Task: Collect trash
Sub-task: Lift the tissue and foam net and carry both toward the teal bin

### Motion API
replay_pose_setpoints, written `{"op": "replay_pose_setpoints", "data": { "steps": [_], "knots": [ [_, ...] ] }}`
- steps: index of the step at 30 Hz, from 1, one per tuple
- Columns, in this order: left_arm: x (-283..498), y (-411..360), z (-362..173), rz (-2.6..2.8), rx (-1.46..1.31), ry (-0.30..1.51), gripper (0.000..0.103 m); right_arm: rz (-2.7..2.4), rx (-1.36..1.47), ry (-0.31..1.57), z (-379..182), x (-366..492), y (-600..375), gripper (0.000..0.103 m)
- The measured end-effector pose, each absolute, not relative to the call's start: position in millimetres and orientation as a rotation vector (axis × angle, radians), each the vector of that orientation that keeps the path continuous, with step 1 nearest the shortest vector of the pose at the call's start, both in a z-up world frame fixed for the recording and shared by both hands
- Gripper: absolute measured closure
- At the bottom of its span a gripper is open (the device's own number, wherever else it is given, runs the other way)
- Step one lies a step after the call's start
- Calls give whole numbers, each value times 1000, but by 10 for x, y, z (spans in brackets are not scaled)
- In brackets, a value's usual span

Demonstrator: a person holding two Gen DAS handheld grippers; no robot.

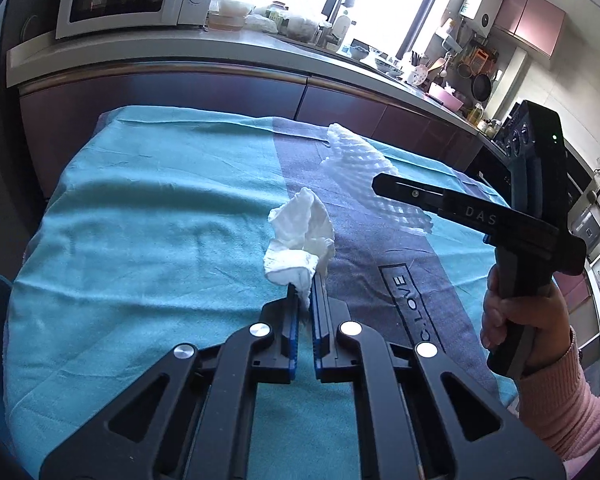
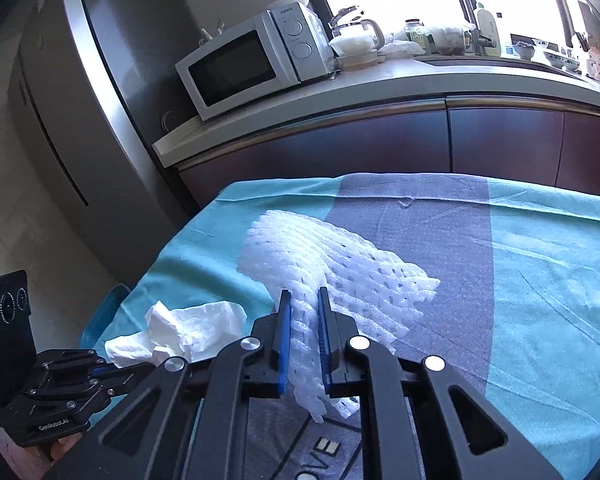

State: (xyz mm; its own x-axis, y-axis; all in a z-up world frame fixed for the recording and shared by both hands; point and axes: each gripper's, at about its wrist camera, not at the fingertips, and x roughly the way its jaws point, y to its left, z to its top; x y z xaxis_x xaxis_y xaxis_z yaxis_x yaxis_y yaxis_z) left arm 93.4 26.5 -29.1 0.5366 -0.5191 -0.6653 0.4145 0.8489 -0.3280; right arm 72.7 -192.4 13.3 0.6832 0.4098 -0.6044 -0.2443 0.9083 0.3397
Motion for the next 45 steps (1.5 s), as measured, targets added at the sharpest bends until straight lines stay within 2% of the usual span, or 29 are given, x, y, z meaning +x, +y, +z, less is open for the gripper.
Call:
{"op": "replay_pose_setpoints", "data": {
  "steps": [20,45],
  "knots": [
    [514,839,-86,-481,-136,781,97,548,283,702,221,210,-1467,92],
    [250,1188,-53,-410,-149,765,97,635,270,718,197,105,-1121,92]
  ]
}}
